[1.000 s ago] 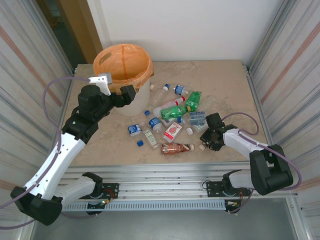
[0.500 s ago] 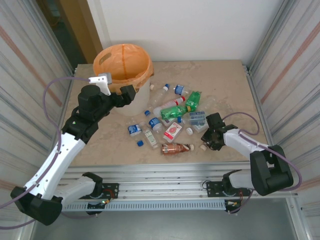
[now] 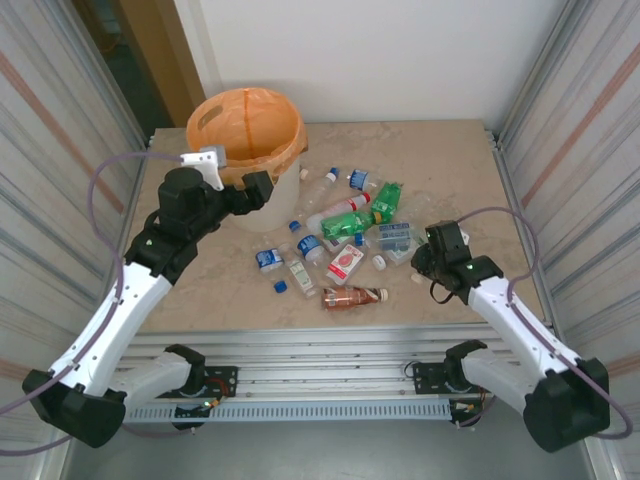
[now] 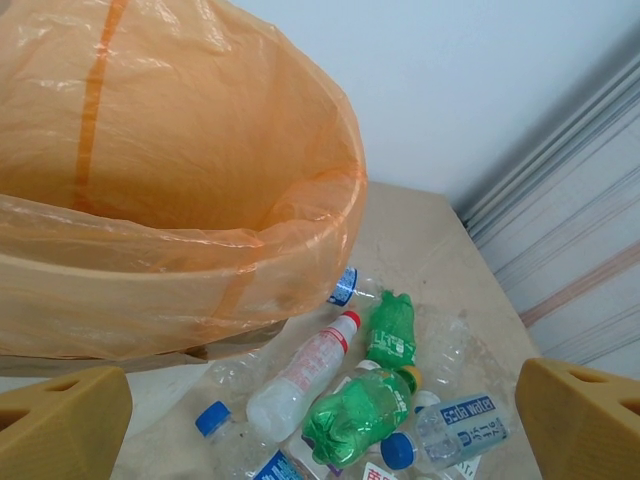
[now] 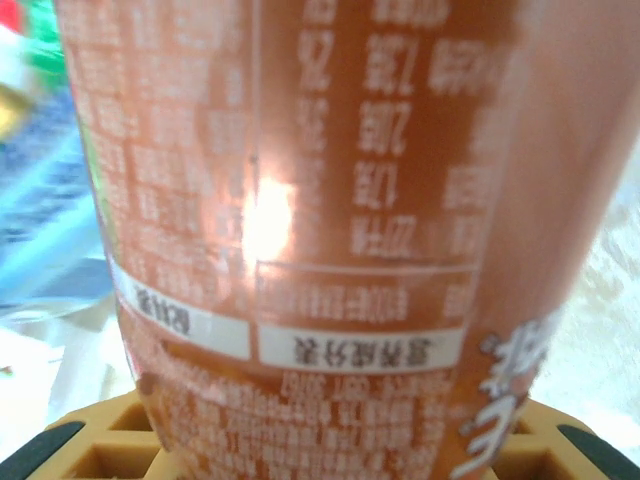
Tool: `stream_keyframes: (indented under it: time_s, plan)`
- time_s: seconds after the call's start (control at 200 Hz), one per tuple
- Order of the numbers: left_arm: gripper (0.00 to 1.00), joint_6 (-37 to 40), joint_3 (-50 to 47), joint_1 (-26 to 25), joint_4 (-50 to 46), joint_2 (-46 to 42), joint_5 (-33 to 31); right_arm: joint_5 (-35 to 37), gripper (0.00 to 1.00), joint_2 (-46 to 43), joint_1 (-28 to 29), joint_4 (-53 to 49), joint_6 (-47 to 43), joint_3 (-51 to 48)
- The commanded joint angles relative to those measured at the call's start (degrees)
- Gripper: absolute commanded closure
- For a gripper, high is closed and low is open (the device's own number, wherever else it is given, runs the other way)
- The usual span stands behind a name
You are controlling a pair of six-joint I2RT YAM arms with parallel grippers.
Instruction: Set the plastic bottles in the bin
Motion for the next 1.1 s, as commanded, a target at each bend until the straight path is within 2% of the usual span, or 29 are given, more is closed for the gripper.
stream_keyframes:
  time_s: [0.0, 0.271, 0.511, 0.551, 0.857, 1.092]
  plan:
    - [0.01, 0.30, 1.97, -0.23, -0.43, 0.16, 2.69, 0.86, 0.86, -3.19, 2.83, 0.79, -7.18, 4.17]
    - [0.01, -0.68, 3.37, -0.65, 0.82, 1.15, 9.12, -6.93, 0.85, -3.76, 13.35, 15.41, -22.21, 8.80]
    - [0.01, -0.16, 5.72, -3.02, 4.90, 3.80, 19.27, -20.16, 0.85, 1.72, 15.05, 30.33, -26.39, 11.86]
    - [0.01, 0.15, 6.24, -3.57, 5.55, 4.21, 20.61, -22.32, 0.85, 4.72, 15.36, 31.86, -26.82, 13.03]
    - [0.01, 3.53, 9.79, -7.06, 6.15, 7.78, 25.79, -34.45, 0.85, 15.07, 18.79, 35.98, -29.17, 22.25]
    - [0.01, 3.89, 10.10, -7.09, 6.54, 9.18, 26.18, -38.47, 0.86, 17.40, 19.66, 37.40, -28.66, 24.70]
